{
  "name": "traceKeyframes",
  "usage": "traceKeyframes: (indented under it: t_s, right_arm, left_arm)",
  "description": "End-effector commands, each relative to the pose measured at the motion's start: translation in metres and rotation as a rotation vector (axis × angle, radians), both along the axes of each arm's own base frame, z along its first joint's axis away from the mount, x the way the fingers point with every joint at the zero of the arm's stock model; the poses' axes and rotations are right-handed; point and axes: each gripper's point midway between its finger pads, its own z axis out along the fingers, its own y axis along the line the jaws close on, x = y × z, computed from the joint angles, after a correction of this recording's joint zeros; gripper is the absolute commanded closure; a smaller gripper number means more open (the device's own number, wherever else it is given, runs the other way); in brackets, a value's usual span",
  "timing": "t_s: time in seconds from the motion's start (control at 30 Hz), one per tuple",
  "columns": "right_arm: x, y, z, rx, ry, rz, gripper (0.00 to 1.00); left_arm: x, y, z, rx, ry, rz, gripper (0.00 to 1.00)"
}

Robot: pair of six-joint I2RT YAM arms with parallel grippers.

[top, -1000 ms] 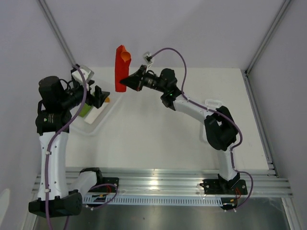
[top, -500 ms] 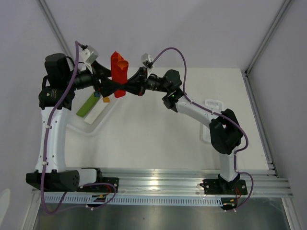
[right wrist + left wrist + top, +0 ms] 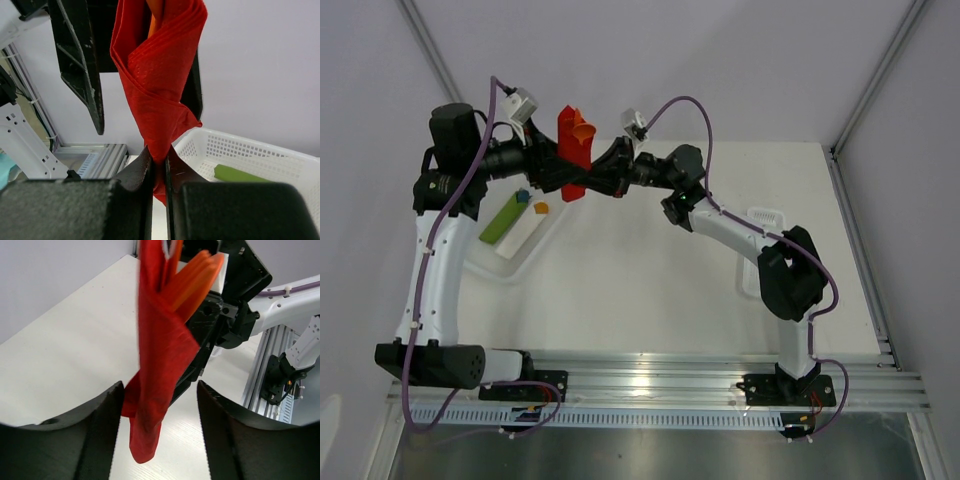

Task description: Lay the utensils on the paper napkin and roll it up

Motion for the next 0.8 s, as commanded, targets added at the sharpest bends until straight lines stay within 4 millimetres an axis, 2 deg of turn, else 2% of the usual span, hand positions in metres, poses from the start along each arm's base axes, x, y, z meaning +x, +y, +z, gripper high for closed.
traceKeyframes:
  t_s: [0.0,0.1,0.43,0.63,0.77]
  right_arm:
    - [-0.012,-0.016,0.046,0.11,-0.096,0.012,1.0]
    - [-0.01,-0.022,0.05,0.134,-0.089,0.01,1.0]
    - [-0.011,-0.018,0.054,0.149,-0.096,0.028,1.0]
    - [-0.014,-0.018,0.059,0.156,-0.104,0.038,1.0]
    - [-0.016,-0.017,0.058,0.154,-0.099,0.044,1.0]
  left_arm:
    - [0.002,0.0,0.018,-0.006,-0.047,0.019,0.34]
    - [0.001,-0.001,0.022,-0.011,-0.056,0.004,0.32]
    - [-0.003,-0.013,0.034,-0.078,-0.02,-0.045,0.45]
    - [-0.004,-0.022,0.033,-0.092,-0.009,-0.075,0.46]
    - [-0.005,-0.023,0.039,-0.106,-0.013,-0.085,0.55]
